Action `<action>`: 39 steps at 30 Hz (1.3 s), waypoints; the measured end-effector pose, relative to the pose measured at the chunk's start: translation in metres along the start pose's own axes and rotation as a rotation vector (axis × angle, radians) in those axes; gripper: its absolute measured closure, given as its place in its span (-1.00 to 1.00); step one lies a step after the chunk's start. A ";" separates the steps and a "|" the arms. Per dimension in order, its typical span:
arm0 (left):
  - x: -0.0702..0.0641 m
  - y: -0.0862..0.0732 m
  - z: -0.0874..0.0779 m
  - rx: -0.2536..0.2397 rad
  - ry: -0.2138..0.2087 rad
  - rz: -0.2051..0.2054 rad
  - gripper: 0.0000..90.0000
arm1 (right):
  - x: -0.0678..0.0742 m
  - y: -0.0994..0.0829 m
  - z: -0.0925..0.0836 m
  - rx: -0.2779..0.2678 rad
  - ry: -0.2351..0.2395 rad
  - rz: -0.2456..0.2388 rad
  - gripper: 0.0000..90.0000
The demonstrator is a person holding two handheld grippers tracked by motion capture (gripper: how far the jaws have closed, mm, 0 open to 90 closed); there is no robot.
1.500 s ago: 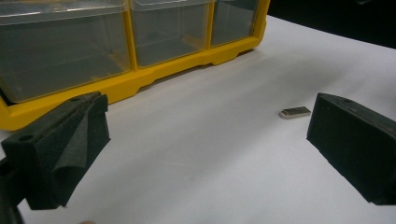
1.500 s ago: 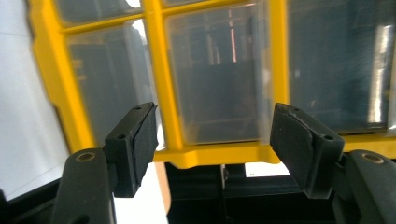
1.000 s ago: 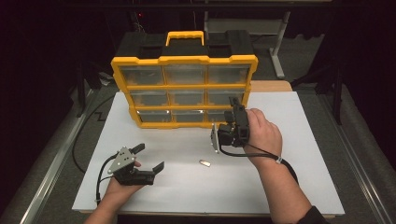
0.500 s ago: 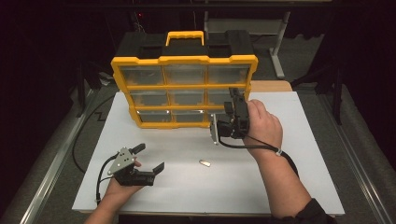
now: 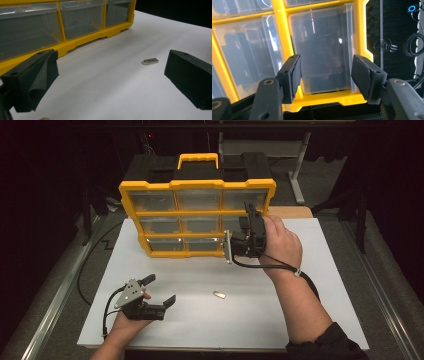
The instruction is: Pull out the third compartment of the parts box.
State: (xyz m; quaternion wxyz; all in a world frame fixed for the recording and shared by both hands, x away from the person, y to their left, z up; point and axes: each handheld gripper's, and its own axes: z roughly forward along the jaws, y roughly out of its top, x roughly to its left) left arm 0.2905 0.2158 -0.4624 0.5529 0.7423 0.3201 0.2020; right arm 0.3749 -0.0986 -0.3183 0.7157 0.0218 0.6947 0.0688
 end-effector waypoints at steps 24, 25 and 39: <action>0.000 0.000 0.002 -0.008 -0.015 -0.003 -1.00 | -0.022 0.005 0.027 0.045 -0.050 -0.078 0.54; 0.000 0.000 0.002 -0.004 -0.016 -0.003 -0.99 | -0.021 0.006 0.027 0.046 -0.050 -0.080 0.58; 0.000 0.000 0.001 0.005 -0.018 0.002 -1.00 | -0.018 0.010 0.032 0.073 -0.093 -0.138 0.76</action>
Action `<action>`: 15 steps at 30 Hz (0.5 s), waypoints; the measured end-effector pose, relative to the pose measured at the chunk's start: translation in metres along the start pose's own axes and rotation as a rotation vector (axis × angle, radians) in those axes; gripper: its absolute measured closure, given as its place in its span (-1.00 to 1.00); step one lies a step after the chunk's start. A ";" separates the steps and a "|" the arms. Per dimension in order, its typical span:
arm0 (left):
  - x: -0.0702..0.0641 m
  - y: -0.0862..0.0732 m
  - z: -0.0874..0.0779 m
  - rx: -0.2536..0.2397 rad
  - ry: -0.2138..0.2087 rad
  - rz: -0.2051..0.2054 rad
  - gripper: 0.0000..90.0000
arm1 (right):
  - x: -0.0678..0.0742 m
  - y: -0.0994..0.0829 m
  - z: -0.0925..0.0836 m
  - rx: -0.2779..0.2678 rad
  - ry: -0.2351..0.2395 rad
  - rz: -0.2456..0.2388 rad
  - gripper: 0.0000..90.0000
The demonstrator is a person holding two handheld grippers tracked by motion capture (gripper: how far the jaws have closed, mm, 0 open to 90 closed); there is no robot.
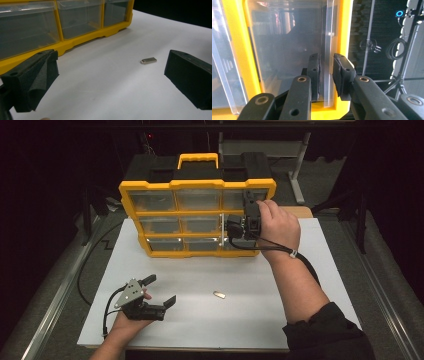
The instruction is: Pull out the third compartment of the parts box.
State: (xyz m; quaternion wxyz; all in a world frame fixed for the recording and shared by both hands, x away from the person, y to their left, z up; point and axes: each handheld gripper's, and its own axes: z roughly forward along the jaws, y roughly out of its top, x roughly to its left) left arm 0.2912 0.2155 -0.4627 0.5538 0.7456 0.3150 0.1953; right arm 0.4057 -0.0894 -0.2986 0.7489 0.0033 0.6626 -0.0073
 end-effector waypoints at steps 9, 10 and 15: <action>-0.002 0.001 0.000 -0.016 -0.002 -0.003 -0.99 | 0.002 0.003 0.001 0.016 -0.030 -0.025 0.84; -0.002 0.000 0.000 -0.012 -0.003 -0.001 -1.00 | 0.002 0.004 0.001 0.019 -0.032 -0.029 0.84; -0.002 0.001 0.001 -0.014 -0.006 -0.001 -1.00 | 0.004 0.005 0.001 0.027 -0.044 -0.023 0.84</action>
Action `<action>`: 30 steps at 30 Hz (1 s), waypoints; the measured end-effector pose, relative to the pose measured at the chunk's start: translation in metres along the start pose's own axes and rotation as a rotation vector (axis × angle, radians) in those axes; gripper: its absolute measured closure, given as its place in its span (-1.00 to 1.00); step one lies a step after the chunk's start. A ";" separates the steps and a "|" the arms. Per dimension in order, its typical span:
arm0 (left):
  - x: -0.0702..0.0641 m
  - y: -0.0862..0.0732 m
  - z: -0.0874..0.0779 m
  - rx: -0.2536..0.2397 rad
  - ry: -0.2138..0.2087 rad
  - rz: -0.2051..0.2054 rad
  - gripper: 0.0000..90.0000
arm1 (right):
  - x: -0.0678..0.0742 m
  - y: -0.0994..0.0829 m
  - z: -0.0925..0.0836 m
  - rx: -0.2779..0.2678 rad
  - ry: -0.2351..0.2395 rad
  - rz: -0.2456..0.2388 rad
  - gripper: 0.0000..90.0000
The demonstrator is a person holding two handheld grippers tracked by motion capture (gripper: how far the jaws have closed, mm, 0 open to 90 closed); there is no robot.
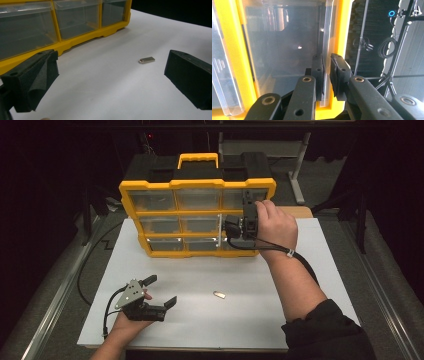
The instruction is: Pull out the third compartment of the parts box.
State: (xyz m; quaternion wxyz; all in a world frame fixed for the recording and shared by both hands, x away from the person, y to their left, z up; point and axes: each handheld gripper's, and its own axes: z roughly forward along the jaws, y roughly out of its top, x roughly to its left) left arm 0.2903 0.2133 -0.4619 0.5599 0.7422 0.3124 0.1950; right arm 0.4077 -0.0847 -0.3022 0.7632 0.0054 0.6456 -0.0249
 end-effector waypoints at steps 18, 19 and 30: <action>0.000 0.000 0.002 0.010 -0.011 0.004 -0.99 | -0.005 0.000 -0.003 -0.006 0.024 -0.016 0.88; 0.000 0.000 0.002 0.010 -0.013 0.004 -1.00 | -0.005 0.001 -0.003 -0.006 0.026 -0.019 0.88; 0.000 0.000 0.005 0.012 -0.024 0.001 -1.00 | -0.008 -0.002 -0.016 -0.018 0.033 -0.031 0.87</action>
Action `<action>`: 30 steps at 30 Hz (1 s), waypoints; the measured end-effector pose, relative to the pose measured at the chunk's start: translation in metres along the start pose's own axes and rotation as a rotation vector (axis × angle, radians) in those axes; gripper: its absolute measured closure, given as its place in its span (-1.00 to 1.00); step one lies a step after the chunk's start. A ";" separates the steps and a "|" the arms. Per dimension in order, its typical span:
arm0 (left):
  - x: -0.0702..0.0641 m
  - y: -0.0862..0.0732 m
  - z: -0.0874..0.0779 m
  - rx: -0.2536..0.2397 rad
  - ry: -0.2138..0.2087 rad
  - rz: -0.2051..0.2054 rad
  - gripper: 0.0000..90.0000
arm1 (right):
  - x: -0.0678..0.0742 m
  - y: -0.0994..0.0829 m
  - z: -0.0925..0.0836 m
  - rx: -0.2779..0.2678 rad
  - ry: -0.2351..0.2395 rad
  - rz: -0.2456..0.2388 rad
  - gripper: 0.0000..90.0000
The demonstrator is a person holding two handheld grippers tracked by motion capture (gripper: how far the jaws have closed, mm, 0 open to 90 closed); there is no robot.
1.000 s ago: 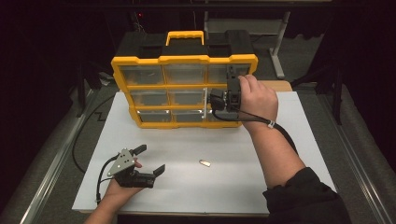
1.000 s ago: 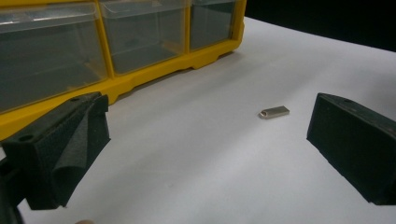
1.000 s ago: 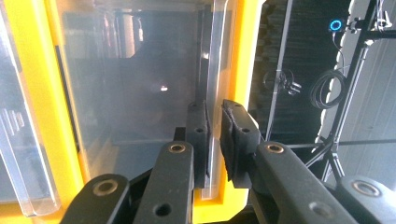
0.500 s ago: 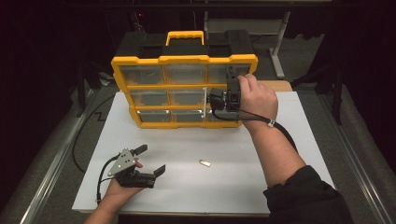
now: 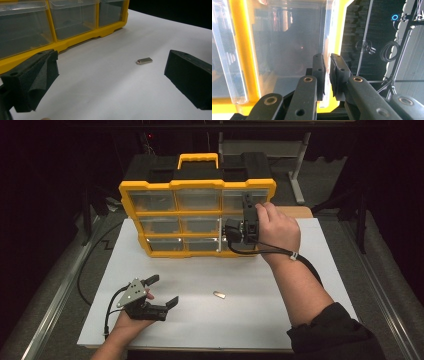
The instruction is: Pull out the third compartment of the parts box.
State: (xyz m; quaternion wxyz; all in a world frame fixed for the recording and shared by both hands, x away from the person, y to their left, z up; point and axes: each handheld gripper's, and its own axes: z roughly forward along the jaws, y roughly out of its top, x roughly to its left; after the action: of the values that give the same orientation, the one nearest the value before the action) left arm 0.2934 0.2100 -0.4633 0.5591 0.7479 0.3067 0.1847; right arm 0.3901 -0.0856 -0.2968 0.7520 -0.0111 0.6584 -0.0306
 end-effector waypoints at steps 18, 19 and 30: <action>-0.001 0.000 -0.001 0.002 0.005 0.002 -0.99 | -0.004 -0.001 -0.016 -0.010 0.029 -0.009 0.73; -0.001 0.000 -0.001 0.004 0.005 0.002 -1.00 | -0.004 -0.002 -0.017 -0.015 0.031 -0.012 0.71; -0.002 0.000 0.000 0.004 0.003 0.005 -0.99 | -0.012 -0.003 -0.021 -0.017 0.085 -0.009 0.22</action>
State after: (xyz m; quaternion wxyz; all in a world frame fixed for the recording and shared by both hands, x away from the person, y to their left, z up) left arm 0.2925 0.2088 -0.4633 0.5566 0.7495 0.3061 0.1865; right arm 0.3676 -0.0875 -0.2874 0.7229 -0.0191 0.6901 -0.0287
